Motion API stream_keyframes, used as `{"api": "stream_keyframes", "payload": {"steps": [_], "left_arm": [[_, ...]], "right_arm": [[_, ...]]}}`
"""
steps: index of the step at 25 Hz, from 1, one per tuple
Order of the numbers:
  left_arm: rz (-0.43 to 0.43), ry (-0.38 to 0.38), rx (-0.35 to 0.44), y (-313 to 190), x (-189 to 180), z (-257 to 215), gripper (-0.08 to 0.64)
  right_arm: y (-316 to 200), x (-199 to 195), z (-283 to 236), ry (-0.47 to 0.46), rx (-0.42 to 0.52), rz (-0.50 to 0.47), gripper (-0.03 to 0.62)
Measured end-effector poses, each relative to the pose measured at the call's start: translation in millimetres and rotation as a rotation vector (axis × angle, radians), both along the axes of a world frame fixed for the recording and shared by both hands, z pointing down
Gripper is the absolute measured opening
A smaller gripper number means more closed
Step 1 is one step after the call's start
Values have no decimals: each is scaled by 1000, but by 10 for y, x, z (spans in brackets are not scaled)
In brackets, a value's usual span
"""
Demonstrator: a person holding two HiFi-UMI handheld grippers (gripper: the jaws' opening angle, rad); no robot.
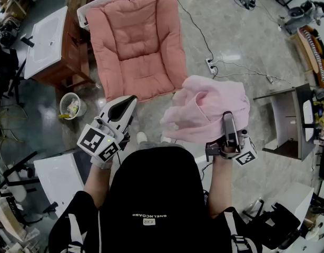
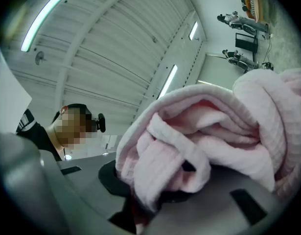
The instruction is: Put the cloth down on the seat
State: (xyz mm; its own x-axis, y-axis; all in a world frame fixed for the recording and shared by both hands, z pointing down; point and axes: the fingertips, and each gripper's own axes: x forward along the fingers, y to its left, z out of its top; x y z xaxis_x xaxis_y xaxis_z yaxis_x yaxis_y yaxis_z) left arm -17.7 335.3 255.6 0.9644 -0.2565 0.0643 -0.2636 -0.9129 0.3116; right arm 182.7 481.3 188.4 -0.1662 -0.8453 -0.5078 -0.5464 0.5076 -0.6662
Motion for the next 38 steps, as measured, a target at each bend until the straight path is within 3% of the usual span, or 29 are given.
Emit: {"api": "stream_keyframes", "payload": {"steps": [11,20,29,38], "left_arm": [[34,-4,18,-250,-446,77,15],[54,17,9,-522,-749,115,15],[67,13,2,-698,-627,201,15],[29,-28,-8,-900,-300,320,15]], "right_arm": [[-424,-508,101,16,-68,53,120],[-737,-865,116,87,-109,105,121],[-877,-678,137,63,-91,144,121],[-1081,-236,223,58,-98,137,121]]}}
